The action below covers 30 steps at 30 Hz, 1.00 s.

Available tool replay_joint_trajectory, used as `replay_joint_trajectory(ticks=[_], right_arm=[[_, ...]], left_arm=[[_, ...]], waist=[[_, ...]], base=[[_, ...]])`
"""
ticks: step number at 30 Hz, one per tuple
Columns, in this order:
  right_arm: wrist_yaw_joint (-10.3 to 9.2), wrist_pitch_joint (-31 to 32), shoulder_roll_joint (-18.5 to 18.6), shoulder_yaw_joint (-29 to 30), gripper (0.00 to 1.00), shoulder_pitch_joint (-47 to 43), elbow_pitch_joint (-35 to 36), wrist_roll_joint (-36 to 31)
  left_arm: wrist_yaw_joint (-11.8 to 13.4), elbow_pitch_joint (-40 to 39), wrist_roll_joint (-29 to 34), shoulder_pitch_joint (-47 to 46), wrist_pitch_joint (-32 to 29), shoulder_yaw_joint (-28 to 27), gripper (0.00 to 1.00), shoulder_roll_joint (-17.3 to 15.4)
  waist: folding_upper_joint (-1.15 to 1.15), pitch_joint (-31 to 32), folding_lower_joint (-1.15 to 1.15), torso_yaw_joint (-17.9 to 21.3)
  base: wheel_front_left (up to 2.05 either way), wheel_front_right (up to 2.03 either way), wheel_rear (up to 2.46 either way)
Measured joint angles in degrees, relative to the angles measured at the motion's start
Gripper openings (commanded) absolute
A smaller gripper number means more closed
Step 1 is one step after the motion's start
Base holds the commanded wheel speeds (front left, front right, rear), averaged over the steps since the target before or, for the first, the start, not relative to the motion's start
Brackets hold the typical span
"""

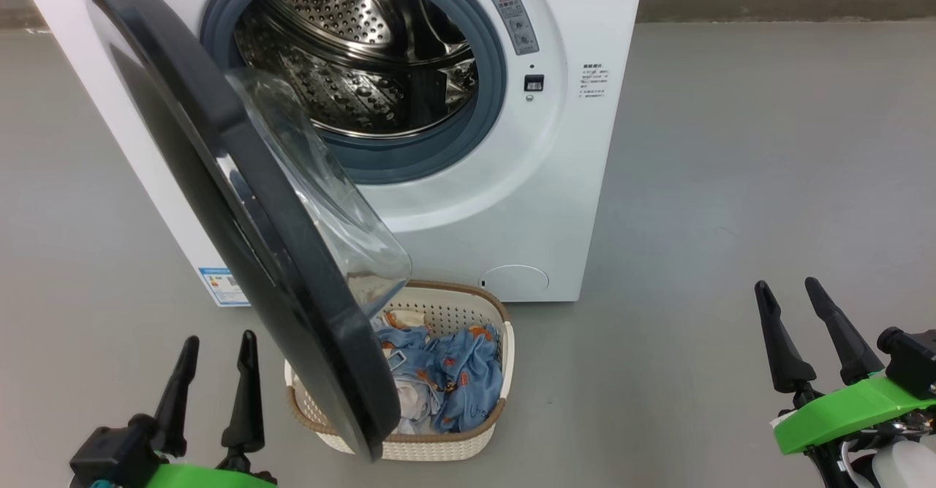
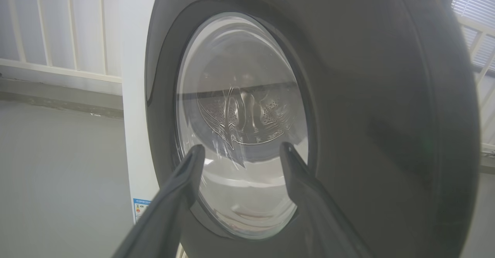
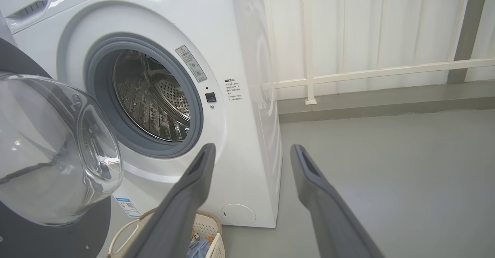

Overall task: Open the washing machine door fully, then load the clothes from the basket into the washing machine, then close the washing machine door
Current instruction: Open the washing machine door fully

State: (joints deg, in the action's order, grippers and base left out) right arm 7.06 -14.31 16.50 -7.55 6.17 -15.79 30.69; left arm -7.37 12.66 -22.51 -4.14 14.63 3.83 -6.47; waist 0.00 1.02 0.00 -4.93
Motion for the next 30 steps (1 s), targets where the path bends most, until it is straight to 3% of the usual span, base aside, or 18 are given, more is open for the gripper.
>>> replay_joint_trajectory(ticks=[14, 15, 16, 17, 23, 30], right_arm=[[0.0, 0.0, -0.98, 1.0, 1.0, 0.0, -1.03, -0.76], [0.0, 0.0, -1.04, 1.12, 1.0, 0.0, -1.12, -0.88], [0.0, 0.0, -1.12, 1.23, 1.0, 0.0, -1.24, -1.13], [0.0, 0.0, -1.21, 1.31, 1.0, 0.0, -1.38, -1.55], [0.0, 0.0, -1.69, 1.57, 1.0, 0.0, -1.77, -1.72], [0.0, 0.0, -1.99, 1.81, 1.0, 0.01, -2.03, -1.72]], left_arm=[[0.0, 0.25, -0.01, 0.0, 0.0, 0.01, 1.0, 0.0], [0.0, 0.27, -0.01, 0.0, 0.0, 0.02, 0.91, 0.0], [0.01, 0.29, -0.01, 0.0, 0.0, 0.09, 0.59, 0.0], [0.0, 0.29, -0.01, 0.0, 0.0, 0.22, 0.0, -0.01], [0.0, -2.42, -0.02, -0.01, 0.0, 0.45, 0.0, 0.05], [0.01, -14.15, 0.63, -0.05, 0.01, 0.79, 0.0, 0.85]], waist=[[0.0, 0.0, 0.0, -0.25], [0.0, 0.03, 0.0, -0.29], [0.0, 0.06, 0.0, -0.32], [0.0, 0.09, 0.0, -0.35], [0.0, 0.22, 0.0, -0.55], [0.0, 0.12, 0.0, -0.98]], base=[[0.0, 0.0, 0.0], [0.0, 0.0, 0.0], [0.0, 0.0, 0.0], [0.0, 0.0, 0.0], [0.0, 0.0, 0.0], [0.0, 0.0, 0.0]])
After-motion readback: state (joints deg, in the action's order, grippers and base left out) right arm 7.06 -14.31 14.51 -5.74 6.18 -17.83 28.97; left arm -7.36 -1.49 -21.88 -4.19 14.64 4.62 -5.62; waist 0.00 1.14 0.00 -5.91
